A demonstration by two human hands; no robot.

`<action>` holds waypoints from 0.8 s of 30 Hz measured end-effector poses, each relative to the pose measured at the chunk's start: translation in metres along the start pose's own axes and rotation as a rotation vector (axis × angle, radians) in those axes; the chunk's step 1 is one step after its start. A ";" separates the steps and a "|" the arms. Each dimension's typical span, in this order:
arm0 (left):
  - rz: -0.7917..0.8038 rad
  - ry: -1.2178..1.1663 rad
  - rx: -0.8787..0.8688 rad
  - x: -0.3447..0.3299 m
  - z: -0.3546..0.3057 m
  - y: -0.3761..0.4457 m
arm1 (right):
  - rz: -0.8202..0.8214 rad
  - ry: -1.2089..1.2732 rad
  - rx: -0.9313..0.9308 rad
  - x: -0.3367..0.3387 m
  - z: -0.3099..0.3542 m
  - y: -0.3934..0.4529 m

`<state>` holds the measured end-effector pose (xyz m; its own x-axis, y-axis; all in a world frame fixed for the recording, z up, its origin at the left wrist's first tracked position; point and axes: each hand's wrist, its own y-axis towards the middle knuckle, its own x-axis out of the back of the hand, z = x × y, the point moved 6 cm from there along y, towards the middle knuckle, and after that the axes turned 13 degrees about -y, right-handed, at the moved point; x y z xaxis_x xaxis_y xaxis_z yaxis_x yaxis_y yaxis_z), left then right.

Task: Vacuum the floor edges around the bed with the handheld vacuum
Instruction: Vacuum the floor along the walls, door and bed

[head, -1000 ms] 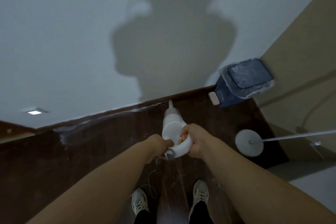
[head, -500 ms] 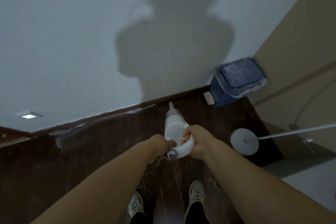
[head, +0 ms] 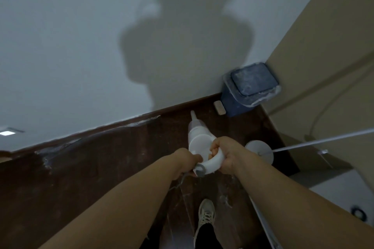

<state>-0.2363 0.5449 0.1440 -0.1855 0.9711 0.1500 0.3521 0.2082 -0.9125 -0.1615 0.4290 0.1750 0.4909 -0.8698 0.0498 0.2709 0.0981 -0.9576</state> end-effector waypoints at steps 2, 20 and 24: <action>-0.006 -0.001 -0.007 0.011 0.007 -0.003 | 0.013 -0.016 -0.010 -0.012 -0.001 0.000; -0.077 -0.079 0.009 0.133 0.081 -0.047 | 0.143 -0.205 0.001 -0.158 -0.016 -0.023; -0.089 -0.137 0.012 0.145 0.090 -0.048 | 0.138 -0.232 -0.003 -0.174 -0.017 -0.018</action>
<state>-0.3624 0.6653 0.1753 -0.3390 0.9238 0.1780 0.3178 0.2905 -0.9026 -0.2663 0.5705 0.1786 0.6998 -0.7142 -0.0175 0.1864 0.2062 -0.9606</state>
